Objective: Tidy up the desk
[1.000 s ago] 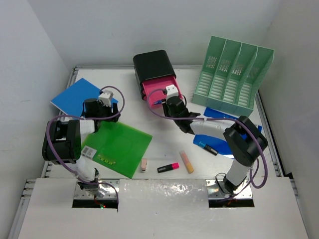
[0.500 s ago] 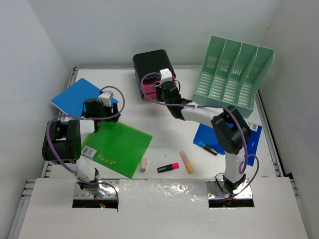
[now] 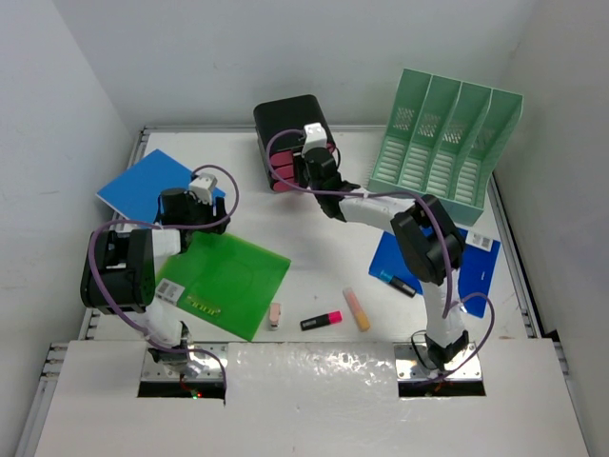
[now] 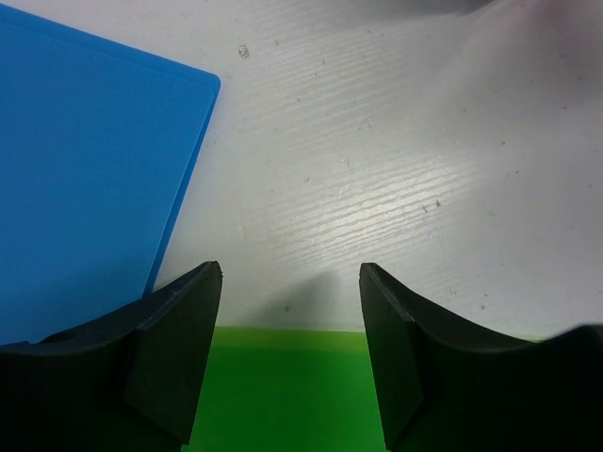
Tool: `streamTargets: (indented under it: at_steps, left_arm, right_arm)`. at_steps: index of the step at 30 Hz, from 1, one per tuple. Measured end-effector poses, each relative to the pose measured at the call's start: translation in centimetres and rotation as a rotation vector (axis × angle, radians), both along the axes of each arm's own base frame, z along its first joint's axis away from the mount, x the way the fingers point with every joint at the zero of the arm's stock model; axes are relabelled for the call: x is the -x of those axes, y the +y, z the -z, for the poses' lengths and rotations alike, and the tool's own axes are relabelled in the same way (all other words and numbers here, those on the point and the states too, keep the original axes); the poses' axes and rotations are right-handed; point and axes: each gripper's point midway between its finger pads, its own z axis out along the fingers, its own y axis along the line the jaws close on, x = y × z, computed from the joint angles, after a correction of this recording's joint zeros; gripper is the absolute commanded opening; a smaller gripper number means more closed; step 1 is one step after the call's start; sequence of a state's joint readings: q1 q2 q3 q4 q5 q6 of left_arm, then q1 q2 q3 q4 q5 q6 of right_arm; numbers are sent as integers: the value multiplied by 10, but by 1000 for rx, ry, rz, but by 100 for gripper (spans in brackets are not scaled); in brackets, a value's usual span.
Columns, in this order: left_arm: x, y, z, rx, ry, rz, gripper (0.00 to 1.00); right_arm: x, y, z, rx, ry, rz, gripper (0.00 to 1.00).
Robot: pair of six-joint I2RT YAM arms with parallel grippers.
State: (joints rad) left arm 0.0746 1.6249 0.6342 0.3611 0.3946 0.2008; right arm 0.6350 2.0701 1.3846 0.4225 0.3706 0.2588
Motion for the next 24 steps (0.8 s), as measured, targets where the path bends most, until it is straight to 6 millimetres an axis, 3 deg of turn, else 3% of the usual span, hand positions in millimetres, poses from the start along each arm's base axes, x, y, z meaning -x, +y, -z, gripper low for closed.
streamTargets:
  at_steps: [2, 6, 8, 10, 14, 17, 20, 24]
  left_arm:
    - [0, -2, 0, 6, -1, 9, 59]
    - [-3, -10, -11, 48, 46, 39, 59]
    - [-20, -14, -38, 76, 31, 59, 59]
    - [-47, -17, -81, 94, -46, 79, 59]
    - [-80, -19, -157, 107, -202, 89, 59]
    - [-91, -25, -188, 116, -258, 99, 59]
    - [-99, -37, -203, 134, -275, 113, 59]
    - [-106, -50, -194, 170, -235, 119, 59]
  right_arm:
    - [1, 2, 2, -15, -2, -6, 53]
    - [14, -5, 21, -36, -2, -12, 54]
    - [21, -8, 35, -23, 20, -21, 54]
    - [22, -8, 43, -14, 31, -26, 54]
    - [18, -7, 38, -38, -3, -18, 53]
    - [13, -8, 30, -59, -41, 2, 52]
    - [9, -9, 32, -66, -57, 20, 51]
    - [7, -10, 49, -49, -42, 38, 49]
